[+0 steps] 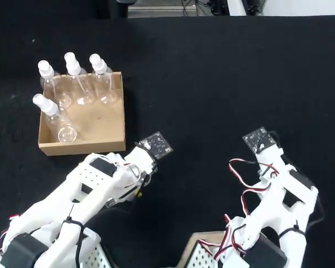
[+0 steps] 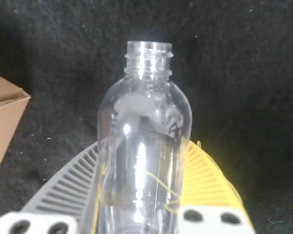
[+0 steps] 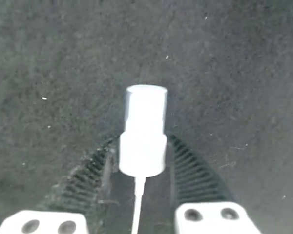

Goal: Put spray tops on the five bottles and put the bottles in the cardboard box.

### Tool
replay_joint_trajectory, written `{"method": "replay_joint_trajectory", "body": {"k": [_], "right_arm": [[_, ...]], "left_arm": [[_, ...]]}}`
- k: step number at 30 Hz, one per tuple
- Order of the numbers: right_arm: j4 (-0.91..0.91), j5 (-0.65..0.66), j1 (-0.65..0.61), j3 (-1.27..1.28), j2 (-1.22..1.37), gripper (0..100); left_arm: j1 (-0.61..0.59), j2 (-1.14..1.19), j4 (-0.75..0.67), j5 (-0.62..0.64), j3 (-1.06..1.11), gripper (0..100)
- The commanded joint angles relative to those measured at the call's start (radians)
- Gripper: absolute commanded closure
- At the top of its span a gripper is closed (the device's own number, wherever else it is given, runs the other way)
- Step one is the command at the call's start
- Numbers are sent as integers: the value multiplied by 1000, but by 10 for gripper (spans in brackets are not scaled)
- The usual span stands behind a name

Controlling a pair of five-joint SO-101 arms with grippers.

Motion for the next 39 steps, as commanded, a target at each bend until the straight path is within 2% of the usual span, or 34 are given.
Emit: {"method": "replay_joint_trajectory", "body": {"k": [1,5,11,18,23,26,35,39], "right_arm": [[-21,5,-5,-2,-5,972],[120,-43,-8,-107,-61,988],[476,-354,-71,-377,-225,988],[671,-519,-331,-509,-312,988],[678,-637,-491,-615,-312,988],[678,-706,-537,-719,-311,988],[594,-933,-546,-1010,-311,988],[543,-967,-545,-1032,-311,988]], "left_arm": [[-27,11,-29,0,21,970],[-27,9,-23,0,22,970],[-25,0,-25,5,10,971],[-25,0,-20,6,-12,971],[-25,0,-18,8,-15,971],[-24,0,-20,8,-44,971],[36,0,-25,8,-194,967],[99,0,-20,8,-232,967]]}}
